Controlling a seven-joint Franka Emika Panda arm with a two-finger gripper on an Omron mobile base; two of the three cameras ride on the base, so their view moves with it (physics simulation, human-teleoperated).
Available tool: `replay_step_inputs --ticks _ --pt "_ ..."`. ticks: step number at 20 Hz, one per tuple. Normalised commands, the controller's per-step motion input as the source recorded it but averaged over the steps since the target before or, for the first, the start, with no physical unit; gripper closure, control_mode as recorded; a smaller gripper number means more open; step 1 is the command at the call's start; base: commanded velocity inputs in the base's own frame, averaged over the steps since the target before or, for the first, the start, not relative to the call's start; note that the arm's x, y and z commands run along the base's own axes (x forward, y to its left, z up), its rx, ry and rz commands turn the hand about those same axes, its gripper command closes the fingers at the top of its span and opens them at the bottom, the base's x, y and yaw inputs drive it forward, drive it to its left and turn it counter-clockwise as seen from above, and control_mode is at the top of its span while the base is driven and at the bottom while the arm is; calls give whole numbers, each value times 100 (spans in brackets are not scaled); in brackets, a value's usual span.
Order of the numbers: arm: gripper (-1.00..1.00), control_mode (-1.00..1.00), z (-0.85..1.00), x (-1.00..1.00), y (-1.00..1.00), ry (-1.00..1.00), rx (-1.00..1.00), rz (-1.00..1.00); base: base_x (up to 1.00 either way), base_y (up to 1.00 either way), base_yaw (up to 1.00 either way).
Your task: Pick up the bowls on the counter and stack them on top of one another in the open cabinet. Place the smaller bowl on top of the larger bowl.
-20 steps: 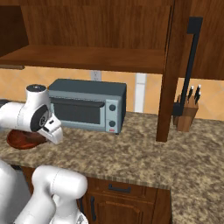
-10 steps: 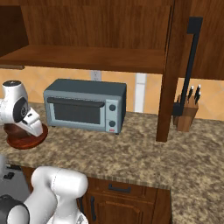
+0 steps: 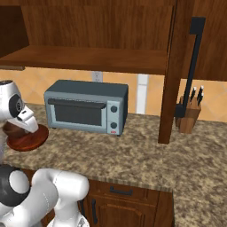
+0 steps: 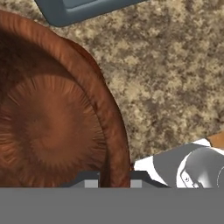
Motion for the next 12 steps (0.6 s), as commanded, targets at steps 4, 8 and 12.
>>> replay_step_inputs --ticks 4,8,12 --pt "100 -100 -34 36 30 0 -8 0 0 0 0" --pt "100 -100 -37 36 24 2 -2 0 0 0 0" --pt "100 -100 -39 29 0 0 0 1 0 0 0"
